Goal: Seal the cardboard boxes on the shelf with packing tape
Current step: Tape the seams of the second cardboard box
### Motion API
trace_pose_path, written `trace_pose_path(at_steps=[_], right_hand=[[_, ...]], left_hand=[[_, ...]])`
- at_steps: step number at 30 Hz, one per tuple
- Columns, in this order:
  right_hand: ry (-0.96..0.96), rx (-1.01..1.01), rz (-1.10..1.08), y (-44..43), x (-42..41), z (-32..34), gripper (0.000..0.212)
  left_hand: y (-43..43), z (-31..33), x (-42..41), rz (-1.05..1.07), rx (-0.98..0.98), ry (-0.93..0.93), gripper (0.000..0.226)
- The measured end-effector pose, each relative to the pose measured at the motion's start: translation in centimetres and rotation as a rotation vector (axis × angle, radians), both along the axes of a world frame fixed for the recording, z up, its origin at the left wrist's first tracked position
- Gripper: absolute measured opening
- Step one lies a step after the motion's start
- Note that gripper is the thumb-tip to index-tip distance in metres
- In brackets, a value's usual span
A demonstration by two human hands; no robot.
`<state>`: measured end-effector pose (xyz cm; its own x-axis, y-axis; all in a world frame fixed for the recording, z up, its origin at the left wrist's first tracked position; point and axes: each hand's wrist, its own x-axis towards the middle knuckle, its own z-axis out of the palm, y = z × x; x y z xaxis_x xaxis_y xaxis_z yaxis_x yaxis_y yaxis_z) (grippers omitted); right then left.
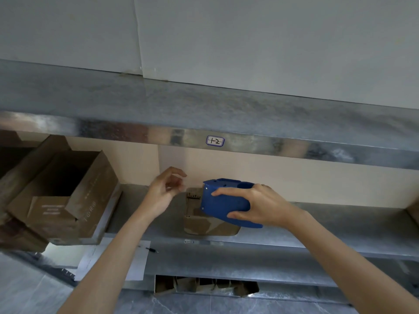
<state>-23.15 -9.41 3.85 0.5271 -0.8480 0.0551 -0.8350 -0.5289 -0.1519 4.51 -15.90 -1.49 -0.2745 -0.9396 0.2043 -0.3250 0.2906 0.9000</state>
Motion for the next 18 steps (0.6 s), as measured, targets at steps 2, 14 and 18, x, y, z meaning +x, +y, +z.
trace_pose_path(at_steps=[2,14,18], right_hand=[[0.006,0.014,-0.027,0.2,-1.5,-0.2,0.063],[-0.080,0.048,-0.146,0.3,-4.5,-0.8,0.057],[-0.207,0.139,-0.192,-0.3,-5.6,-1.7,0.057]], left_hand=[[-0.4,0.0,2.4,0.075,-0.011,-0.002,0.030],[0.1,-1.3,2.4,0.098,0.215,0.150,0.043],[0.5,-1.9,0.0,0.092,0.200,0.150,0.063]])
